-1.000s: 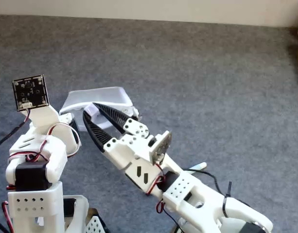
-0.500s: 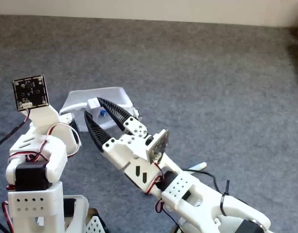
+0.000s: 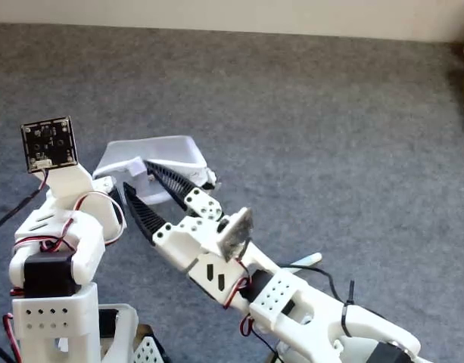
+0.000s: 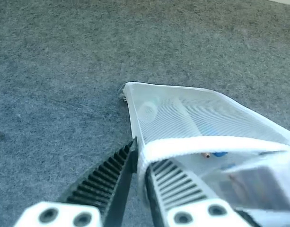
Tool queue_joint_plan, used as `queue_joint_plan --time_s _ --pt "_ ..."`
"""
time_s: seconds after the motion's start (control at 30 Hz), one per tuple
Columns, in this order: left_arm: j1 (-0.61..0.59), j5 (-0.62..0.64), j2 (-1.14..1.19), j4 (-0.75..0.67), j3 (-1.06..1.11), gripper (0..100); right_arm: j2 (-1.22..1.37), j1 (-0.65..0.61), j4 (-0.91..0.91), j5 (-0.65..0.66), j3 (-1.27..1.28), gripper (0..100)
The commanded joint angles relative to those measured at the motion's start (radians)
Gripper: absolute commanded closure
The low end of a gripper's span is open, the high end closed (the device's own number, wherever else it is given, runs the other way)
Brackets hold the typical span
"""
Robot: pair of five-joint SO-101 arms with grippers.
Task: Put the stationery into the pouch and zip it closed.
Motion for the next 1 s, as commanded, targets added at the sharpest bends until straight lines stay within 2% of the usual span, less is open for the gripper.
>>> queue_joint_plan --time_s 0.0,0.07,0.4,0.67,0.8,0.97 --pt "0.019 -0.011 -0.007 0.002 -0.039 99 0.002 -0.012 0.008 0.032 -0.053 94.6" --pt "0.019 -0.011 -0.007 0.003 -0.039 99 0.004 -0.008 0.008 0.034 -0.053 99.8" --pt "-0.007 -0.009 -0.007 0.003 -0.038 99 0.013 -0.004 0.008 0.034 -0.059 99.5" --pt "-0.018 -0.008 -0.007 0.003 -0.038 99 0.004 0.085 0.008 0.034 -0.056 99.5" --pt "-0.018 -0.008 -0.007 0.003 -0.038 99 -0.025 0.081 0.016 0.035 -0.050 99.5" --pt "-0.018 -0.008 -0.007 0.003 -0.038 99 -0.170 0.079 0.200 0.034 -0.035 99.5"
